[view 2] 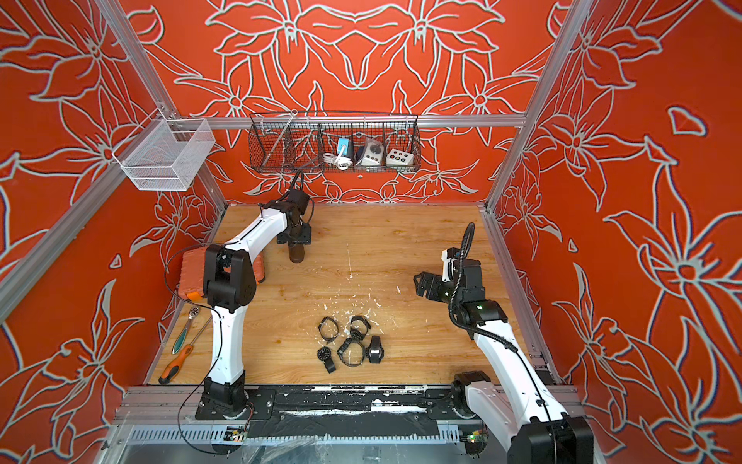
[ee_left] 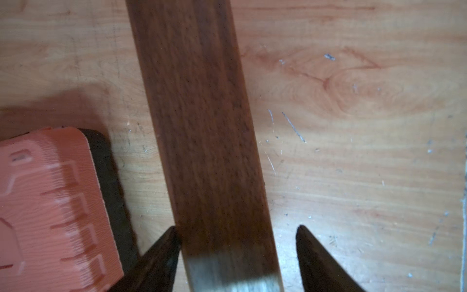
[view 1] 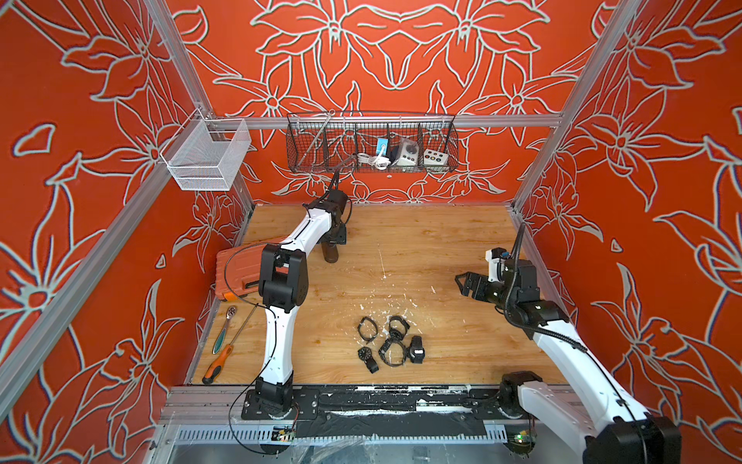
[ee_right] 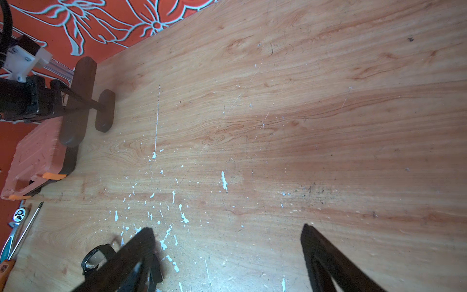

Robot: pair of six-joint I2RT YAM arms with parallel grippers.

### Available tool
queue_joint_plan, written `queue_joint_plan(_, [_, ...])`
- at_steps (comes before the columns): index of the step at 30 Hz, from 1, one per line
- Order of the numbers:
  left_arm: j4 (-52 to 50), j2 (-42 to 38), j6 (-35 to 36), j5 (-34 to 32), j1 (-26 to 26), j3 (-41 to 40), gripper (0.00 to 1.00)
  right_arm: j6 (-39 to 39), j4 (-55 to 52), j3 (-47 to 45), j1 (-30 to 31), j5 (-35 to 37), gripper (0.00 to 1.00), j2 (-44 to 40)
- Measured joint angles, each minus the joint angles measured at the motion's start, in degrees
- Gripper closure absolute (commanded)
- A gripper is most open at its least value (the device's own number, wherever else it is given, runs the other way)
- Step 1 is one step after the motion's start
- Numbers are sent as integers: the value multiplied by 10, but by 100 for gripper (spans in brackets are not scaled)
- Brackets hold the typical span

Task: Place watch on stand
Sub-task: Pick up the stand at the center of the board, then place the stand at the center of the board.

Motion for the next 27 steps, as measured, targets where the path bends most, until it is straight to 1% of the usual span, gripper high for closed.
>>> queue_joint_plan(6, [-2, 8, 14, -12, 0, 1, 44, -6, -10, 0, 0, 0, 9, 0])
queue_joint_plan(8, [-1, 8, 16, -12, 0, 1, 49, -7, -14, 0, 0, 0, 9, 0])
queue_joint_plan(10, [0, 8, 22, -12, 0, 1, 57, -8, -19, 0, 0, 0, 11, -1])
queue_joint_plan(13, [12, 3, 28, -11, -2, -10, 62, -9, -27, 0, 0, 1, 14, -6])
queue_joint_plan(16, [55, -28, 38, -8, -8, -66, 64, -10, -31, 0, 0, 4, 16, -9])
queue_joint_plan(20, [110, -100, 60, 13, -31, -179, 68, -10, -33, 0, 0, 5, 17, -9])
queue_joint_plan(22, [122, -126, 75, 26, -54, -216, 70, -10, -34, 0, 0, 5, 18, -9])
queue_joint_plan(24, [133, -141, 95, 38, -78, -235, 73, -10, -35, 0, 0, 6, 18, -9])
queue_joint_plan(27, [162, -160, 130, 67, -116, -266, 74, -10, -39, 0, 0, 9, 18, -10])
